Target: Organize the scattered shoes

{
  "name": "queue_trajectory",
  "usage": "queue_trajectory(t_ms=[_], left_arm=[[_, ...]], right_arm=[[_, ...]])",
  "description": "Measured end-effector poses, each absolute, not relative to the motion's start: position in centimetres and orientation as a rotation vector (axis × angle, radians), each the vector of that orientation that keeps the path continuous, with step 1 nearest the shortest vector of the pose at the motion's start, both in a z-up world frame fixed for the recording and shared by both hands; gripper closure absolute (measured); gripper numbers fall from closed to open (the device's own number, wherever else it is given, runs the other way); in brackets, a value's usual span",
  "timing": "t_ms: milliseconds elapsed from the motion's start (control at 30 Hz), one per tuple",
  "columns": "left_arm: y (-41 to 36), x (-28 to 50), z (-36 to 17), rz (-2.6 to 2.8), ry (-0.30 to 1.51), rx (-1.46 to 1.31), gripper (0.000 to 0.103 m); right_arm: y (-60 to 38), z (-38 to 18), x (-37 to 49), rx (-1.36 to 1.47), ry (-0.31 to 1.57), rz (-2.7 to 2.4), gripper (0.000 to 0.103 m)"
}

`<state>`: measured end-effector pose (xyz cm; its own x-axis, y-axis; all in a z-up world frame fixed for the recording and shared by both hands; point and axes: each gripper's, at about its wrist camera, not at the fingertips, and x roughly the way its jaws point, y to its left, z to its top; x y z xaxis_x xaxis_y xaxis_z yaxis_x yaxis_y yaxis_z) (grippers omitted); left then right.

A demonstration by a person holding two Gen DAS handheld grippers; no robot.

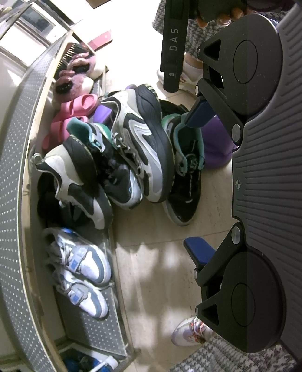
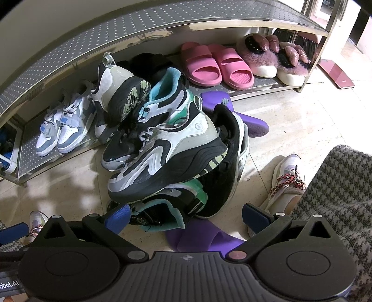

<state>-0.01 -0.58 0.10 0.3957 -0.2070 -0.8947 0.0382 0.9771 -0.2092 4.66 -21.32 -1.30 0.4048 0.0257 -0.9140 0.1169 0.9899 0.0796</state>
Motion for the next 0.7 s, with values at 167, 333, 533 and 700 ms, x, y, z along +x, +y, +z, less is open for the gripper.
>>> queue_trajectory(t_ms=[167, 333, 533, 700], left_arm=[[-0.72, -0.32, -0.10, -0.155, 1.155, -0.157, 0.000], [-0.64, -0.26, -0.17, -0.155, 1.155, -0.158, 0.000], [-0.59, -0.27, -0.13, -0.150, 1.155, -0.159, 0.000], [0.03, 0.14, 0.03, -0.097, 1.154, -0.160, 0.002]], right_arm=[[-21.37, -1.31, 4.69, 0.141, 1.155, -0.058, 0.000], [-21.38, -1.32, 4.68, 0.140, 1.155, -0.057, 0.000], [-21.33, -1.30, 4.69, 0.139, 1.151, -0.059, 0.000], [-21.71, -0.61, 4.60, 0.170, 1.110, -0.034, 0.000]])
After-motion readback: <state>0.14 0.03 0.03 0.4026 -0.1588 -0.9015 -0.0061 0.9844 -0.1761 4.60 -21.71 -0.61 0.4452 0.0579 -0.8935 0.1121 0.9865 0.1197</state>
